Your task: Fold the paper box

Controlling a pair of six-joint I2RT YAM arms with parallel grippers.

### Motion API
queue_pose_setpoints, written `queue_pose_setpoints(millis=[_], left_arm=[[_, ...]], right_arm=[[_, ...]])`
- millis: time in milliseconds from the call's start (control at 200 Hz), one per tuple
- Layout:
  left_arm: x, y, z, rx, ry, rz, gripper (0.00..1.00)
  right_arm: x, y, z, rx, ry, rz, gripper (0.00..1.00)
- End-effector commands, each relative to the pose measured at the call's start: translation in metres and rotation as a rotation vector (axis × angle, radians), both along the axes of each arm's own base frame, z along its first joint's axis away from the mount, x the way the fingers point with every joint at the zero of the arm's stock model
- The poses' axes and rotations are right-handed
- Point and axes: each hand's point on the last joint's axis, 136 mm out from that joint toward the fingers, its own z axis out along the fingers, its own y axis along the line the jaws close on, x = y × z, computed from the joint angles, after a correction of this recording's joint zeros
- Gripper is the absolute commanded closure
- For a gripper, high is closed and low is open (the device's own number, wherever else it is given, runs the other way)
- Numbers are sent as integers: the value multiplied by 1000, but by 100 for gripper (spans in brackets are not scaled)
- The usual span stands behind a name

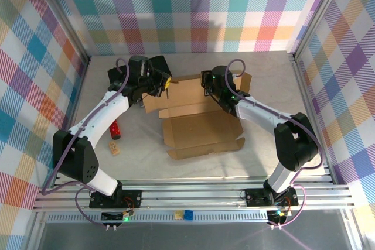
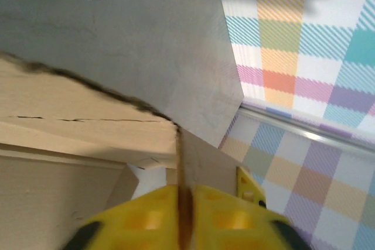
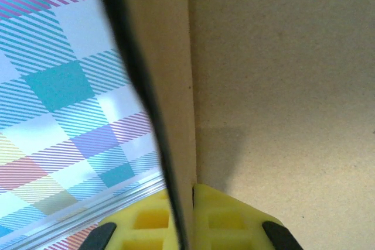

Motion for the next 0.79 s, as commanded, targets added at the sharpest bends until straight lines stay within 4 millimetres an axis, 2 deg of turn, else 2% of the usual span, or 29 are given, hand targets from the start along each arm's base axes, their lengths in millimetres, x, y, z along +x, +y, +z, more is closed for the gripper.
queue_pose_setpoints(millis=[0, 120, 150, 210, 230, 255, 285, 355, 450, 550, 640, 730, 790], left_arm=[[3, -5, 5, -11, -25, -3, 100], [5, -1, 11, -10, -38, 4, 99], [6, 1, 15, -8, -50, 6, 88], [6, 12, 28, 17, -79, 18, 52], [5, 15, 34, 30, -94, 20, 43], [5, 22, 43, 51, -120, 27, 35], [4, 30, 54, 80, -152, 31, 33], [-4, 51, 73, 172, -223, 12, 34], [-29, 75, 69, 393, -255, -91, 45], [-67, 88, 29, 563, -210, -233, 62], [-97, 90, -13, 574, -175, -307, 81], [-113, 84, -47, 519, -185, -325, 85], [-113, 79, -63, 479, -217, -317, 85]], right_arm=[[4, 4, 15, 29, -22, 6, 100], [5, 0, 20, 27, -25, 2, 100], [4, -2, 23, 21, -24, 1, 100], [3, -8, 27, 1, -11, 1, 100], [4, -11, 30, -3, -9, 0, 100], [4, -14, 32, -11, -4, 0, 100], [4, -18, 36, -17, 6, 1, 100], [4, -28, 40, -36, 37, 7, 100], [6, -38, 40, -40, 70, 4, 100], [7, -42, 40, -46, 101, 23, 100], [10, -46, 40, -54, 101, 19, 100], [12, -47, 38, -48, 108, 19, 100], [13, -47, 37, -49, 112, 21, 100]])
